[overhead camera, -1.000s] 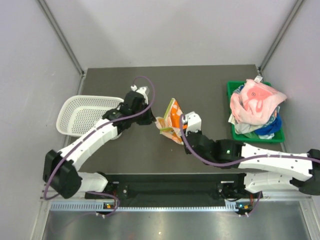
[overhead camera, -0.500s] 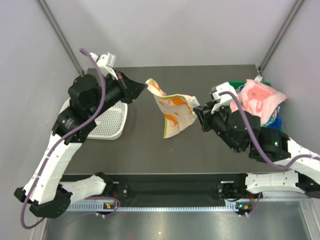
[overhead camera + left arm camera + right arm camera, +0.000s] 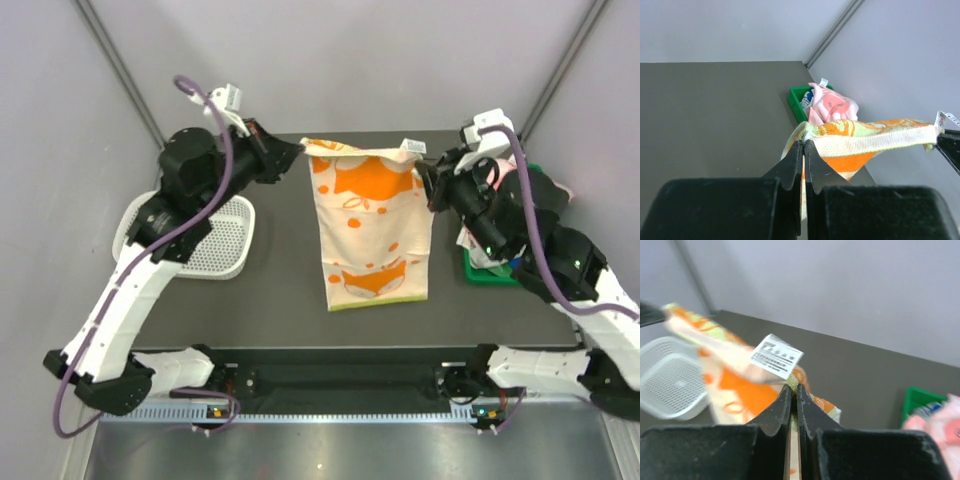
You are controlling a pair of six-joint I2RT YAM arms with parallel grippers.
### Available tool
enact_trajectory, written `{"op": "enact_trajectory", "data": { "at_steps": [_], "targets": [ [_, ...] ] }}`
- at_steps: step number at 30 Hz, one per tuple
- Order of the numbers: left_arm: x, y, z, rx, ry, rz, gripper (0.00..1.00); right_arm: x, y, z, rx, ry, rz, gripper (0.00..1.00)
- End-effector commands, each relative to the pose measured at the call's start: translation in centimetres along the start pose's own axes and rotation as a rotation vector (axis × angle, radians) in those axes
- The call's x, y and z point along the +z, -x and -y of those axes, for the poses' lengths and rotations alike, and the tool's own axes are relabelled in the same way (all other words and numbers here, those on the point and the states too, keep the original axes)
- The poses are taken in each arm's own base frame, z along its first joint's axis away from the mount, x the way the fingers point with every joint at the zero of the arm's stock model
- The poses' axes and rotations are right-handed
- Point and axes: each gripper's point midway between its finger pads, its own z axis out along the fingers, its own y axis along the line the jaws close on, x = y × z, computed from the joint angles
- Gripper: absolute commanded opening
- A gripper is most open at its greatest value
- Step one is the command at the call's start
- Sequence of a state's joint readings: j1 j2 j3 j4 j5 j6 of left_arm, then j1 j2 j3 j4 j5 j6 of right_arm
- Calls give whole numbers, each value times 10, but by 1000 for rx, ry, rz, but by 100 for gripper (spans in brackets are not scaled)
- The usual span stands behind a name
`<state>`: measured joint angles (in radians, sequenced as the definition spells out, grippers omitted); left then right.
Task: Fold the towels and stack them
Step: Flatten out the crumpled towel, then fold the towel
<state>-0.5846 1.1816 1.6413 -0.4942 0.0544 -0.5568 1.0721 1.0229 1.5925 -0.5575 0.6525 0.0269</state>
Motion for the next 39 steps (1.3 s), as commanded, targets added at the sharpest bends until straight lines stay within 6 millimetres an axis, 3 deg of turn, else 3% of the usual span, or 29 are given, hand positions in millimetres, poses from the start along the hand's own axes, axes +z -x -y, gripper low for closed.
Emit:
{"op": "enact_trajectory", "data": {
  "at_steps": [1, 3, 5, 6, 7, 8, 9, 10, 11, 12, 13, 14, 15, 18, 22, 23, 25, 26, 27, 28, 29, 30, 31, 32, 33, 34, 35, 37, 39],
  "targets": [
    [46, -10, -23, -26, 58, 13, 0, 42, -24, 16, 40, 54, -55, 0],
    [80, -28, -49, -44, 94, -27, 0, 76, -61, 26, 53, 67, -132, 0],
    [103, -38, -73, -86, 121, -48, 0, 106, -91, 48, 105, 95, -186, 0],
    [126, -43, -101, -97, 161, -46, 0, 133, -110, 60, 130, 80, -214, 0],
    [137, -46, -114, -113, 168, -53, 0, 147, -118, 78, 179, 74, -228, 0],
    [149, -48, -127, -119, 181, -61, 0, 161, -117, 84, 197, 81, -221, 0],
    [172, -51, -154, -131, 216, -75, 0, 186, -133, 92, 211, 83, -232, 0],
    [182, -54, -164, -135, 217, -92, 0, 198, -138, 98, 214, 75, -237, 0],
    [193, -56, -176, -138, 225, -100, 0, 211, -122, 108, 206, 58, -201, 0],
    [209, -73, -206, -152, 266, -140, 0, 222, -125, 112, 207, 59, -210, 0],
    [217, -61, -206, -155, 252, -132, 0, 239, -146, 119, 217, 48, -259, 0],
    [230, -79, -221, -175, 255, -180, 0, 248, -132, 122, 207, 47, -232, 0],
    [234, -70, -222, -174, 249, -164, 0, 259, -149, 127, 212, 39, -265, 0],
    [241, -94, -237, -193, 264, -211, 0, 270, -162, 136, 199, 11, -303, 0],
    [239, -126, -248, -224, 279, -267, 0, 266, -186, 148, 203, -35, -349, 0],
    [236, -128, -247, -235, 278, -274, 0, 262, -203, 149, 213, -40, -380, 0],
    [229, -154, -249, -257, 283, -315, 0, 252, -211, 146, 235, -42, -389, 1],
    [224, -155, -243, -250, 282, -314, 0, 244, -236, 146, 252, -50, -429, 1],
    [218, -177, -242, -252, 300, -350, 0, 236, -239, 144, 260, -53, -434, 1],
    [214, -186, -241, -252, 306, -366, 0, 230, -249, 143, 281, -59, -451, 1],
    [208, -190, -230, -250, 299, -372, 0, 217, -276, 139, 301, -62, -510, 0],
    [197, -213, -236, -273, 326, -409, 0, 209, -276, 137, 310, -62, -505, 0],
    [192, -220, -235, -278, 329, -416, 0, 202, -285, 134, 334, -67, -518, 0],
    [185, -224, -228, -278, 325, -422, 0, 185, -311, 131, 353, -74, -573, 0],
    [173, -244, -233, -290, 349, -461, 0, 177, -308, 129, 354, -72, -561, 1],
    [168, -249, -233, -287, 359, -467, 0, 161, -332, 128, 368, -94, -610, 2],
    [157, -260, -230, -284, 365, -488, 0, 153, -331, 128, 365, -99, -608, 2],
    [149, -269, -227, -273, 374, -501, 0, 133, -356, 125, 375, -107, -663, 6],
    [135, -280, -223, -273, 384, -525, 0, 120, -362, 119, 388, -91, -674, 10]
  ]
}}
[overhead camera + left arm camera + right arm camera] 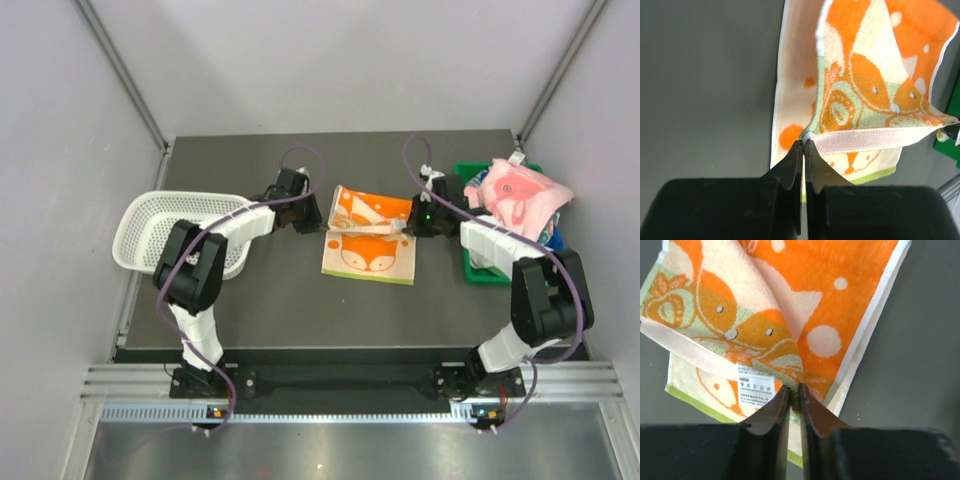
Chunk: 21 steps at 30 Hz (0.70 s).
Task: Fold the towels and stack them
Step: Fold the towel
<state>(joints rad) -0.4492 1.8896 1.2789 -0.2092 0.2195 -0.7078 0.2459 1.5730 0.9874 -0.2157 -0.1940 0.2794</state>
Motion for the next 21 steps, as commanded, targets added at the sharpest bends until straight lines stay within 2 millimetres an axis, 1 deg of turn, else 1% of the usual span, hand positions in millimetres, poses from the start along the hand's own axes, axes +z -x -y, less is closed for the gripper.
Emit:
{"op": "enact_trajectory", "data": {
  "at_steps": [1, 2, 4, 5, 6, 7, 8, 9, 10, 11, 12, 15, 16, 18, 19, 21],
  "targets": [
    [-29, 15, 20, 24, -54, 104, 0, -17, 3, -8, 9, 52, 91, 15],
    [-30, 5, 16, 20, -51, 78, 0, -23, 0, -10, 8, 60, 100, 19],
    [-31, -6, 14, 15, -51, 53, 0, -27, -11, -13, 16, 66, 95, 29],
    [-32, -13, 16, 23, -56, 40, 0, -28, -21, -11, 25, 63, 86, 39],
    [-31, -21, 12, 28, -47, 24, 0, -35, -20, -13, 31, 70, 106, 43],
    [-32, -25, 12, 30, -46, 20, 0, -37, -24, -11, 38, 59, 107, 50],
    [-31, -31, 12, 36, -45, 11, 0, -41, -26, -10, 43, 53, 108, 52],
    [-30, -38, 7, 37, -36, -1, 0, -47, -23, -13, 54, 58, 128, 53],
    [-30, -41, 6, 36, -34, -8, 0, -49, -27, -13, 58, 57, 123, 54],
    [-28, -48, 2, 37, -28, -25, 0, -55, -28, -16, 60, 61, 130, 55],
    [-28, -51, 0, 37, -24, -32, 0, -56, -30, -17, 77, 61, 130, 55],
    [-26, -61, -5, 38, -18, -46, 0, -57, -46, -25, 82, 45, 107, 55],
    [-26, -62, -6, 37, -16, -50, 0, -53, -55, -20, 87, 12, 99, 51],
    [-24, -66, -9, 37, -11, -55, 0, -49, -62, -21, 109, 3, 100, 45],
    [-23, -67, -10, 38, -8, -57, 0, -45, -70, -16, 122, -17, 88, 41],
    [-22, -69, -10, 38, -7, -62, 0, -38, -78, -11, 146, -34, 71, 38]
  ]
}}
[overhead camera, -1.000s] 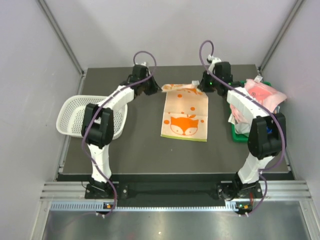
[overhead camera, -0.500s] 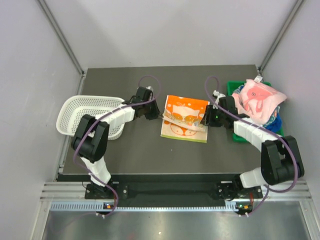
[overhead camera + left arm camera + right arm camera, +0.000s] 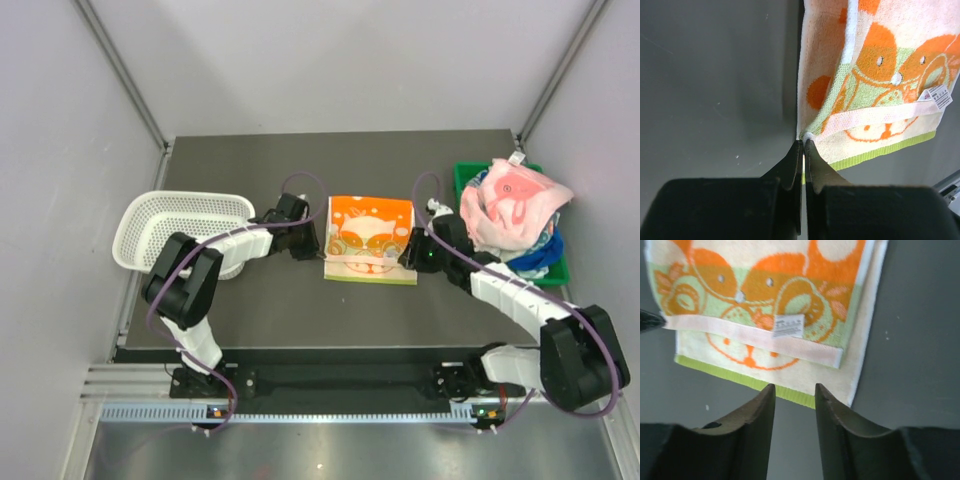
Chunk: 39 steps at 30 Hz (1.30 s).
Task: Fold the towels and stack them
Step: Fold the towel
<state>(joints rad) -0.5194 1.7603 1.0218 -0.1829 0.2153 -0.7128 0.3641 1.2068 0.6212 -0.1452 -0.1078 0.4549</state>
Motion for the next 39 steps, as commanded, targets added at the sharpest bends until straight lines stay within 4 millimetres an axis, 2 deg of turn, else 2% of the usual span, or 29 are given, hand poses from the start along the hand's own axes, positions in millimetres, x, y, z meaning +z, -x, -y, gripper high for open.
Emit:
{"op": "enact_trajectory", "data": {
  "at_steps": [1, 5, 10, 18, 28, 39],
  "targets": [
    [-5, 10, 12, 12, -44, 50, 0, 11, -5, 11, 63, -63, 28, 35],
    [-4, 9, 11, 17, -39, 46, 0, 22, -10, 17, 72, -95, 11, 31],
    [-3, 8, 8, 22, -28, 43, 0, 27, -1, 21, 87, -127, 46, 31],
    [-3, 12, 10, 36, -28, 42, 0, 30, 4, 30, 103, -190, 65, 31],
    [1, 11, 10, 42, -27, 29, 0, 37, 12, 21, 85, -200, 82, 30],
    [2, 11, 10, 47, -27, 24, 0, 41, 2, 27, 75, -246, 54, 29]
  ]
}}
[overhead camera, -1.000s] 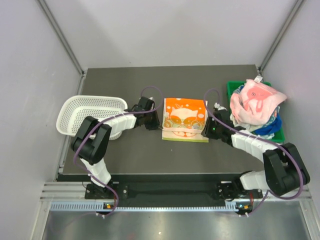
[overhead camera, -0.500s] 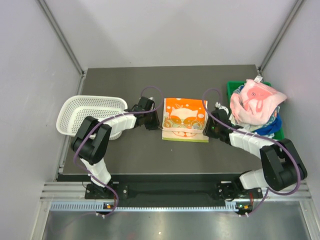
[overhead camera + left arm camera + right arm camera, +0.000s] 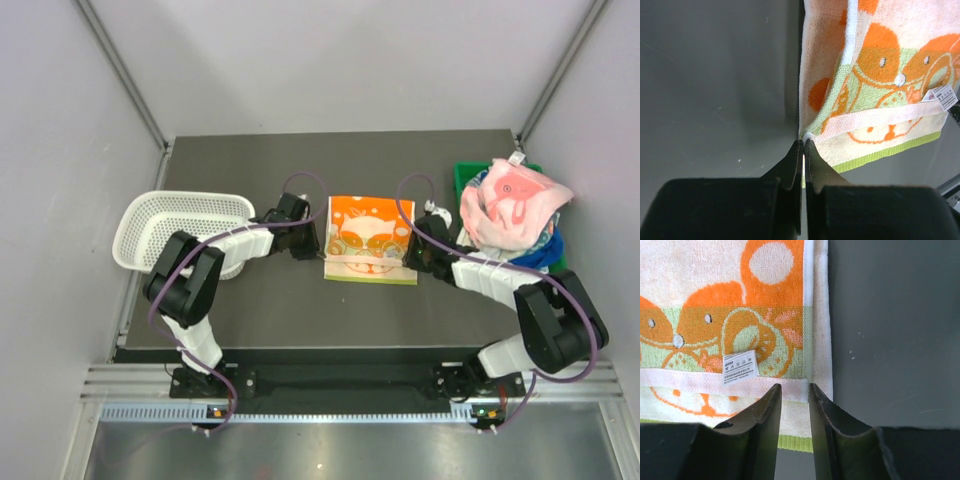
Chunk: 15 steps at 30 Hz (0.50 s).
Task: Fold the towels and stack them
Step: Fold the towel
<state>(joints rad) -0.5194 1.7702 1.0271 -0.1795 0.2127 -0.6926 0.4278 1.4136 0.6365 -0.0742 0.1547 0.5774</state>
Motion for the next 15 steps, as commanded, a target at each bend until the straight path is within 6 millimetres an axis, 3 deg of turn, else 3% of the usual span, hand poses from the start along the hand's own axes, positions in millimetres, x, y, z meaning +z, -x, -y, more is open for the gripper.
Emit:
{"op": "enact_trajectory", "data": {
  "at_steps": [1, 11, 15],
  "targets": [
    [0, 10, 10, 27, -28, 22, 0, 0, 15, -10, 3, 3, 48, 29],
    [2, 9, 10, 28, -29, 15, 0, 8, 6, -10, -4, -13, 28, 25],
    [1, 10, 11, 31, -30, 17, 0, 4, 11, -11, -5, -18, 39, 18]
  ]
}}
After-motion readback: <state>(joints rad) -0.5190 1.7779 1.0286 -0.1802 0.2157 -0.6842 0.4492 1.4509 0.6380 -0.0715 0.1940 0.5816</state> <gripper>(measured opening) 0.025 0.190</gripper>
